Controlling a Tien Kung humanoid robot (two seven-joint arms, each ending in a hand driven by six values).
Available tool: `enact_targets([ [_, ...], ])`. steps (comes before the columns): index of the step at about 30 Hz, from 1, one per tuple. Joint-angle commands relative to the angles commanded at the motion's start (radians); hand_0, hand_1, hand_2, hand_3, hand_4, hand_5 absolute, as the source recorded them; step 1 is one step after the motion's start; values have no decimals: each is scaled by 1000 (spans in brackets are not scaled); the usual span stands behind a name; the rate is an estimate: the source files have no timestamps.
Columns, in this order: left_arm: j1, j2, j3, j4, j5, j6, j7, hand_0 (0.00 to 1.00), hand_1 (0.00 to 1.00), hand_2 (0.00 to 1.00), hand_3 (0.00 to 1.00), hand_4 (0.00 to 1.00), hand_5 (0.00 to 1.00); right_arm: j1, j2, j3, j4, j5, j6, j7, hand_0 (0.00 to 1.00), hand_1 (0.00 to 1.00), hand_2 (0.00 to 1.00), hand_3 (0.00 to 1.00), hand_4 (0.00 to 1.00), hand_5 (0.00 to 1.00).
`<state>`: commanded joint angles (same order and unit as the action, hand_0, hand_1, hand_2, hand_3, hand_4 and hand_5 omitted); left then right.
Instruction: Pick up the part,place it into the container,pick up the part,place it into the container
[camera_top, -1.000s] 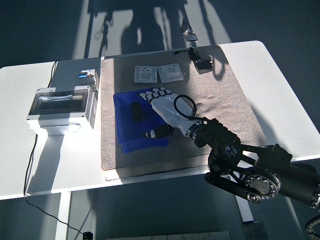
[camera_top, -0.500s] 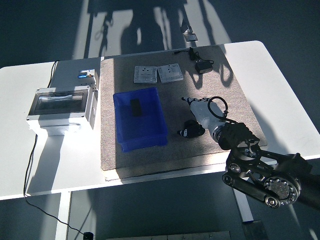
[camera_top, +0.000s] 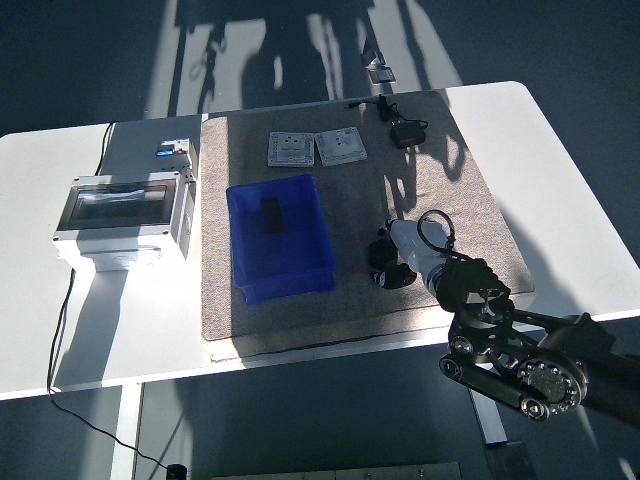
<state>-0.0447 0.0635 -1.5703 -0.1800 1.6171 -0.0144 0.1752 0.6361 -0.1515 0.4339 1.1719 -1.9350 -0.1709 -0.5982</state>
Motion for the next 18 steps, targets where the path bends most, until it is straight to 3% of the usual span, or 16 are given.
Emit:
enact_targets([
  [4, 0, 0, -1, 0, 2, 0, 0, 686, 705, 715, 636, 923, 998, 0, 0, -8, -8, -19, -35, 14, 741, 370, 563, 673, 448, 192],
  [5, 0, 0, -1, 0, 2, -1, 0, 686, 705, 715, 634, 921, 998, 0, 0, -7, -9, -27, -51, 20, 661, 300, 522, 656, 310, 96],
  [7, 0, 0, -2, 0, 3, -1, 1, 686, 705, 715, 634, 921, 998, 0, 0, -3, -12, -43, -86, 31, 661, 300, 522, 656, 310, 96],
  [12, -1, 1, -1, 0, 5, -1, 1, 686, 705, 715, 637, 920, 998, 3, -3, 16, -15, -72, -182, 76, 615, 281, 498, 655, 262, 61],
  [18, 1, 3, -3, 0, 6, 1, -1, 687, 706, 715, 635, 918, 998, 50, 13, 16, 23, 7, -335, 205, 624, 286, 491, 653, 222, 25],
])
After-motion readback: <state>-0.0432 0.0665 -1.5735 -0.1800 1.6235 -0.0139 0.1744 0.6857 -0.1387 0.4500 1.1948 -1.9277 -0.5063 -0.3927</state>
